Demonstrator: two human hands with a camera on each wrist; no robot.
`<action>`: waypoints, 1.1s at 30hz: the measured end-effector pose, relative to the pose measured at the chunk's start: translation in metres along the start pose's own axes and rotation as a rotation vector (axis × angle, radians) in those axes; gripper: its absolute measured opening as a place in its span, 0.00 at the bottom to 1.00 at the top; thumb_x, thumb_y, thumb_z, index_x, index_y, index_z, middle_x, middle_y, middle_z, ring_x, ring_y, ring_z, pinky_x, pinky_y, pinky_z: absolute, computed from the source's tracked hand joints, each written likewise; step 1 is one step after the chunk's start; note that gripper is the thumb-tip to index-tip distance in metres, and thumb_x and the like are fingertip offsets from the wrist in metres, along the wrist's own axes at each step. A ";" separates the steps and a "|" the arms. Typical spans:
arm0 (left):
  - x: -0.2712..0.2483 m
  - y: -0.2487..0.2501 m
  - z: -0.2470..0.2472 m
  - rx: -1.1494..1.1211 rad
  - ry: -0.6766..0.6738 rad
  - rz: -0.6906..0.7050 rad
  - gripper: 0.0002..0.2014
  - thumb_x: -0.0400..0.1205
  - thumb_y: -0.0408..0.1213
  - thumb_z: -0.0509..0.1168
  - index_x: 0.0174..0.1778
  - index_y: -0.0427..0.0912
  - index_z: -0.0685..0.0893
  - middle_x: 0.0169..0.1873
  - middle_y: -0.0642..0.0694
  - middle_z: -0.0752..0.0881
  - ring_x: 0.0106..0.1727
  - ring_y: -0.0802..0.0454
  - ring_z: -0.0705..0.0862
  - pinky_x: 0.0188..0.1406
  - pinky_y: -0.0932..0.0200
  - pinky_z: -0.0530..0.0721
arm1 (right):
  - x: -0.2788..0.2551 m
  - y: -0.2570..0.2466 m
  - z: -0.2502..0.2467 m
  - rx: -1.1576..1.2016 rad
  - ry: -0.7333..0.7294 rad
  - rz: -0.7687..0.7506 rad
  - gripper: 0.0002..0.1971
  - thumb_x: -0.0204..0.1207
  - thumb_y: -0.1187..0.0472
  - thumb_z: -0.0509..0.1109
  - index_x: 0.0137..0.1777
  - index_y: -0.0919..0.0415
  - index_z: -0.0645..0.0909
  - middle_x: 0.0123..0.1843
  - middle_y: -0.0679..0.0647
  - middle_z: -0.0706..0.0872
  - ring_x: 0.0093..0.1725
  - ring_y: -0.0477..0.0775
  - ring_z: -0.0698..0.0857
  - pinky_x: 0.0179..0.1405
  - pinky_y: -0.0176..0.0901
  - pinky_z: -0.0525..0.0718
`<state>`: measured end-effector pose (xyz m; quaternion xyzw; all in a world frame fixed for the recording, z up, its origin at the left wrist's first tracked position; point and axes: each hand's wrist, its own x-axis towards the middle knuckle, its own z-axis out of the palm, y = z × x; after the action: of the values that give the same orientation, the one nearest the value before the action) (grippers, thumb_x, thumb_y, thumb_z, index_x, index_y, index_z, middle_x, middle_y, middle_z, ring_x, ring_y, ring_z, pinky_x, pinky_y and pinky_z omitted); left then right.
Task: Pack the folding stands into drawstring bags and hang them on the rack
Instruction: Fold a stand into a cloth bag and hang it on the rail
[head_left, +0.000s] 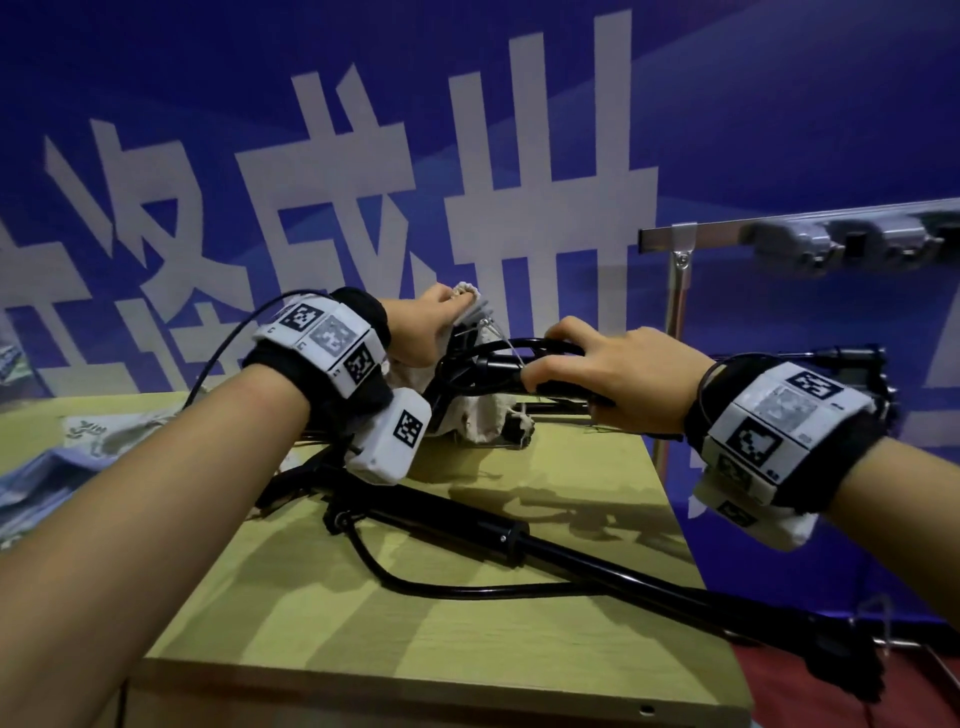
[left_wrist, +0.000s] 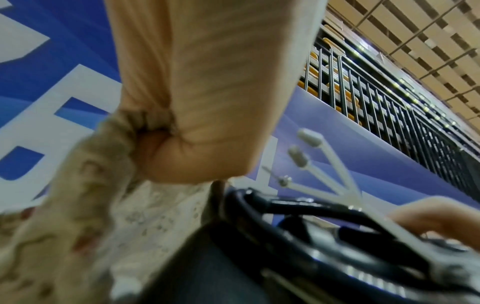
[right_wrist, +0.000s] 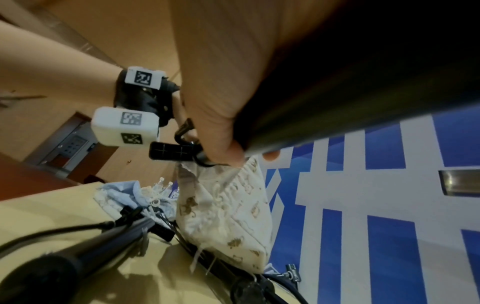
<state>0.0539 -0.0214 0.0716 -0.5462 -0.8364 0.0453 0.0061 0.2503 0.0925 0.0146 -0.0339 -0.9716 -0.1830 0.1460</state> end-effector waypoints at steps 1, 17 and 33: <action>-0.003 0.003 -0.002 -0.031 -0.013 0.025 0.40 0.81 0.23 0.59 0.83 0.45 0.42 0.78 0.44 0.52 0.52 0.47 0.72 0.29 0.70 0.75 | 0.000 0.001 0.000 -0.006 -0.009 0.020 0.33 0.76 0.62 0.66 0.64 0.35 0.47 0.70 0.55 0.65 0.38 0.56 0.83 0.35 0.40 0.83; -0.022 0.046 -0.004 -0.068 0.017 0.032 0.41 0.81 0.24 0.56 0.81 0.38 0.33 0.80 0.42 0.47 0.42 0.42 0.79 0.31 0.57 0.78 | 0.003 0.023 -0.002 0.004 -0.034 0.256 0.34 0.75 0.64 0.67 0.75 0.41 0.56 0.67 0.54 0.66 0.37 0.54 0.80 0.37 0.43 0.85; -0.029 0.048 -0.021 -0.327 0.113 0.093 0.40 0.82 0.24 0.57 0.84 0.47 0.41 0.82 0.49 0.51 0.57 0.42 0.80 0.49 0.45 0.87 | 0.009 -0.004 -0.016 -0.511 -0.281 -0.088 0.30 0.83 0.65 0.55 0.78 0.41 0.47 0.73 0.63 0.59 0.33 0.54 0.73 0.28 0.41 0.71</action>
<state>0.1109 -0.0269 0.0895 -0.5797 -0.8048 -0.1218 -0.0377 0.2457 0.0828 0.0304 -0.0524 -0.9053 -0.4213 -0.0112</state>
